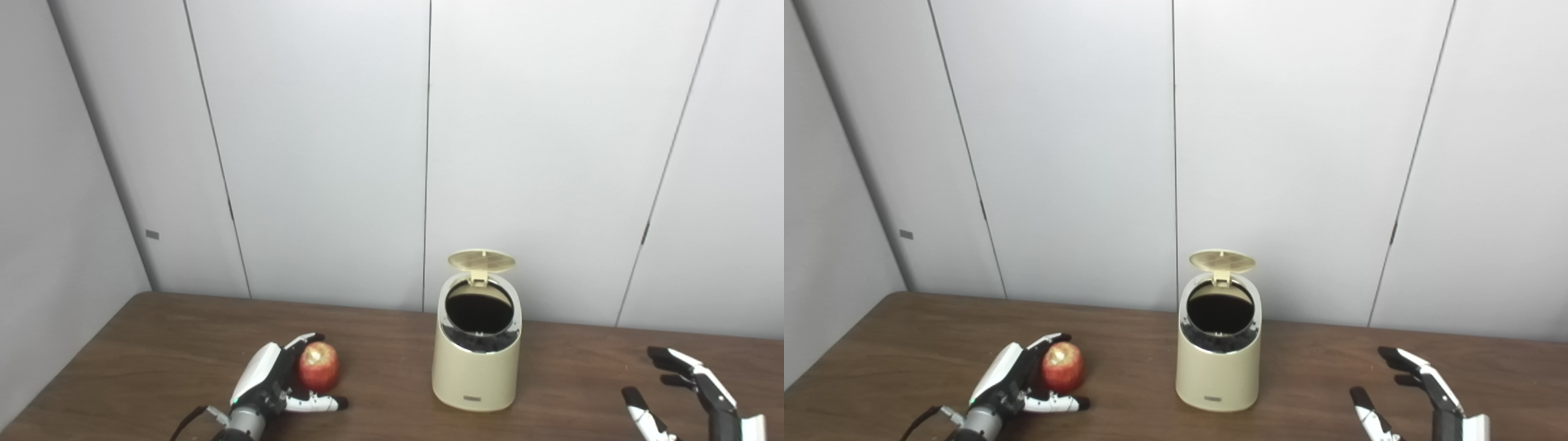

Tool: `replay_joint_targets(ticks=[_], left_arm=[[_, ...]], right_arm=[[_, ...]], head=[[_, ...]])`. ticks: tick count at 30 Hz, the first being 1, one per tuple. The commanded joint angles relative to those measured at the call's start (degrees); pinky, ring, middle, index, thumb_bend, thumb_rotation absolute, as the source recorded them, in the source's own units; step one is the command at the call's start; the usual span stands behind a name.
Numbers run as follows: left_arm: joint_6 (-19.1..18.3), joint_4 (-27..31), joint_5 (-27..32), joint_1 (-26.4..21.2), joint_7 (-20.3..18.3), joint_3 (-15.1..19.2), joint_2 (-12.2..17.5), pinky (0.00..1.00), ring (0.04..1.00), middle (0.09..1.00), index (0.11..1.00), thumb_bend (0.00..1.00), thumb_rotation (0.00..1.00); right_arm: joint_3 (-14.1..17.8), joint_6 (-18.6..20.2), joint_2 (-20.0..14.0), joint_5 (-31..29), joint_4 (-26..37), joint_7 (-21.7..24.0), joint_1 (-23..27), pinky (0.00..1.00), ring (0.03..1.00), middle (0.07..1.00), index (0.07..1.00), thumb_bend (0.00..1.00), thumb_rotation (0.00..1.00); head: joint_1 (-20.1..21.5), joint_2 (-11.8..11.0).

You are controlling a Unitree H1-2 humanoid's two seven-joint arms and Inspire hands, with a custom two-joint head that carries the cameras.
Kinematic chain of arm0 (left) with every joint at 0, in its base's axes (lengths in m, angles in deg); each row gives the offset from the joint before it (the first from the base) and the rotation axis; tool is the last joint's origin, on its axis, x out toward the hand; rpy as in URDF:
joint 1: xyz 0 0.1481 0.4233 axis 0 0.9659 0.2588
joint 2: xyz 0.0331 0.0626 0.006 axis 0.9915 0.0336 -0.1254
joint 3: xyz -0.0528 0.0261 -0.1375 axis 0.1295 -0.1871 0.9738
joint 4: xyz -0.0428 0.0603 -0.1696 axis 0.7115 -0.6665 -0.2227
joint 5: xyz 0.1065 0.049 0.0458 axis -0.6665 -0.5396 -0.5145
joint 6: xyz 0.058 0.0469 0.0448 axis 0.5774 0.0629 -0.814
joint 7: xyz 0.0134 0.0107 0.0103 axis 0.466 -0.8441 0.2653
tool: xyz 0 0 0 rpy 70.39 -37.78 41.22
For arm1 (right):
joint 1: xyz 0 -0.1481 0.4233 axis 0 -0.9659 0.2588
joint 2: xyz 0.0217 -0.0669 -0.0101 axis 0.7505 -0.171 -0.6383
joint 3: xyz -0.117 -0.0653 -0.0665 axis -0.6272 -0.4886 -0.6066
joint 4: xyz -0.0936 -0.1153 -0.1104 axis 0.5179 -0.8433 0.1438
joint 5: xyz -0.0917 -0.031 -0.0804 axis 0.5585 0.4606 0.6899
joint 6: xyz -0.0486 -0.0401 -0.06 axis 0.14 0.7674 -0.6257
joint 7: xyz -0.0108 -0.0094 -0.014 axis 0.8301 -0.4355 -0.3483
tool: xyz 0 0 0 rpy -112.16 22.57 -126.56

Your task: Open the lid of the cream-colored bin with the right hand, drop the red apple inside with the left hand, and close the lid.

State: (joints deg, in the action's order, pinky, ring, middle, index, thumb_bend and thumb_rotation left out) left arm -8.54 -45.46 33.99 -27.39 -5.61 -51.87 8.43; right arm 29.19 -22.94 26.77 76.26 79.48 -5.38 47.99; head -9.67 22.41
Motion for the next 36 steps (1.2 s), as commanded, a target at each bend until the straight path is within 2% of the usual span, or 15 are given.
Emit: replay_joint_targets(ticks=[1,3,4,7,8,9,10,12,15,19,28,32,34,35,36], left_arm=[[-1.4,-1.1,-0.2,-0.1,-0.9,-0.2,0.2,1.00,0.880,0.838,0.862,1.00,0.17],[-1.4,-1.6,-1.3,-0.1,1.4,0.1,-0.4,0.96,0.833,0.788,0.836,0.97,0.13],[-1.1,-2.0,-2.1,-0.1,3.1,0.2,-0.7,0.86,0.773,0.737,0.791,0.94,0.09],[3.8,-5.0,-3.2,-0.2,12.8,2.6,-3.1,0.75,0.651,0.598,0.640,0.85,0.01],[6.1,-6.5,-3.8,-0.3,16.6,3.4,-3.8,0.76,0.610,0.530,0.588,0.69,0.01],[8.0,-8.0,-4.6,-0.6,19.9,3.8,-4.2,0.79,0.576,0.498,0.552,0.61,0.00],[9.4,-9.3,-5.1,-0.8,22.5,4.3,-4.6,0.83,0.545,0.481,0.522,0.56,0.00],[11.2,-10.8,-4.9,-1.2,24.9,5.0,-5.0,0.88,0.520,0.478,0.498,0.53,0.00],[12.5,-11.0,-4.4,-1.2,26.0,5.7,-5.2,0.90,0.515,0.460,0.482,0.51,0.00],[12.8,-10.2,-4.1,-0.9,25.8,6.0,-5.3,0.89,0.510,0.446,0.493,0.50,0.00],[13.7,-10.3,-3.4,-0.4,25.5,6.1,-5.2,0.91,0.514,0.443,0.490,0.50,0.00],[16.3,-7.2,-3.1,0.5,25.8,6.0,-5.6,0.99,0.515,0.436,0.489,0.50,0.00],[16.6,-3.9,-2.7,1.0,25.6,6.0,-6.4,1.00,0.479,0.451,0.501,0.50,0.00],[15.9,-1.8,-2.7,1.3,25.2,6.1,-7.0,1.00,0.569,0.454,0.504,0.51,0.00],[15.1,0.3,-2.7,1.6,24.7,6.0,-7.5,1.00,0.615,0.455,0.503,0.52,0.00]], right_arm=[[1.2,-1.0,-2.1,0.4,-2.6,0.1,-3.5,0.59,0.674,0.680,0.660,0.30,0.36],[1.2,-1.2,-2.1,0.6,-2.7,0.2,-3.5,0.58,0.669,0.680,0.661,0.30,0.36],[1.2,-1.3,-2.2,0.9,-2.6,0.1,-3.5,0.56,0.656,0.676,0.660,0.29,0.36],[1.2,-1.1,-2.2,0.9,-2.5,0.4,-3.6,0.55,0.646,0.672,0.659,0.29,0.36],[1.1,-1.0,-2.2,1.0,-2.5,0.5,-3.6,0.54,0.642,0.670,0.659,0.29,0.36],[1.1,-1.0,-2.3,1.1,-2.6,0.5,-3.7,0.54,0.639,0.667,0.659,0.28,0.36],[1.0,-1.1,-2.3,0.8,-2.6,0.7,-3.7,0.53,0.635,0.664,0.658,0.28,0.36],[1.1,-0.8,-2.3,0.4,-2.5,1.1,-3.7,0.53,0.630,0.662,0.657,0.27,0.35],[1.1,0.1,-2.3,1.4,-2.2,1.2,-3.8,0.52,0.621,0.656,0.660,0.27,0.35],[0.9,-1.0,-2.3,1.8,-3.0,0.9,-3.7,0.52,0.620,0.659,0.661,0.27,0.37],[0.9,-0.1,-1.8,1.9,-2.8,1.2,-3.7,0.51,0.621,0.667,0.663,0.28,0.34],[0.8,0.0,-1.7,2.1,-3.0,1.1,-3.6,0.51,0.623,0.671,0.666,0.28,0.33],[0.8,-0.5,-1.7,2.4,-3.6,0.6,-3.3,0.50,0.618,0.669,0.664,0.28,0.32],[0.7,-0.6,-1.7,2.6,-3.9,0.4,-3.2,0.50,0.616,0.666,0.663,0.29,0.31],[0.6,-0.8,-1.7,2.7,-4.1,0.3,-3.1,0.50,0.617,0.666,0.663,0.28,0.31]], head=[[0.1,0.1],[0.2,0.1],[0.2,0.2],[0.2,0.2],[0.1,0.1],[0.1,0.1],[0.1,0.1],[0.0,0.1],[0.0,0.1],[0.0,0.0],[0.6,0.0],[1.1,0.0],[1.6,-0.1],[2.0,-0.1],[2.1,-0.1]])
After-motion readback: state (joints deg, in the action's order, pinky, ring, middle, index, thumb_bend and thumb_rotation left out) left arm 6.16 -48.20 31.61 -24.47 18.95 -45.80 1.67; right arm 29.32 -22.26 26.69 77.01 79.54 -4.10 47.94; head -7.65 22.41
